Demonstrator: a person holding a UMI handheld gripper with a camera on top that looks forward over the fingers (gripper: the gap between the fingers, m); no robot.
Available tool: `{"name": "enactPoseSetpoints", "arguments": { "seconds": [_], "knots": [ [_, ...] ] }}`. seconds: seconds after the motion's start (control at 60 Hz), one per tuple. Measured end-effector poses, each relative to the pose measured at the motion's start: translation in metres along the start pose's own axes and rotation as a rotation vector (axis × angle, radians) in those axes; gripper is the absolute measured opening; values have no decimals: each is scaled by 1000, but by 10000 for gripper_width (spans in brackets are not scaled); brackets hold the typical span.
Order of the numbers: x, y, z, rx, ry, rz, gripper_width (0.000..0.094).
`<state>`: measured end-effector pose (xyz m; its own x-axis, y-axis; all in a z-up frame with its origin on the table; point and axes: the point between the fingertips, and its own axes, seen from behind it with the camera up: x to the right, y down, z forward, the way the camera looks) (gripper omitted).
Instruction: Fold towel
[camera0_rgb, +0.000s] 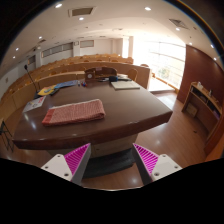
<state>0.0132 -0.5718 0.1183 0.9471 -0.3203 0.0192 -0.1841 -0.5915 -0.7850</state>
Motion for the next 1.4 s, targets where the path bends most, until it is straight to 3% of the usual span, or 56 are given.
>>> {"name": "enactPoseSetpoints", "arguments": {
  "seconds": [0.167,0.4,0.517,0.733,0.8,0.833,0.917,1.0,1.167,1.283,1.4],
  "knots": [
    [-141,13,40,-53,-166,-81,844],
    [-322,-26,113,2,-296,-124,847],
    [-380,-50,165,25,-301,-151,848],
    [-404,-69,260,3,-188,-205,832],
    [-406,-71,276,-2,-173,-218,783],
    [-408,-77,281,17,-168,-235,714],
    [-412,-78,287,17,-172,-271,460],
    [-405,-82,290,28,-133,-305,97],
    [-407,-82,287,-3,-150,-300,47],
    [-432,-90,262,-25,-288,-189,48],
    [-458,-116,214,9,-448,-118,47]
  ]
}}
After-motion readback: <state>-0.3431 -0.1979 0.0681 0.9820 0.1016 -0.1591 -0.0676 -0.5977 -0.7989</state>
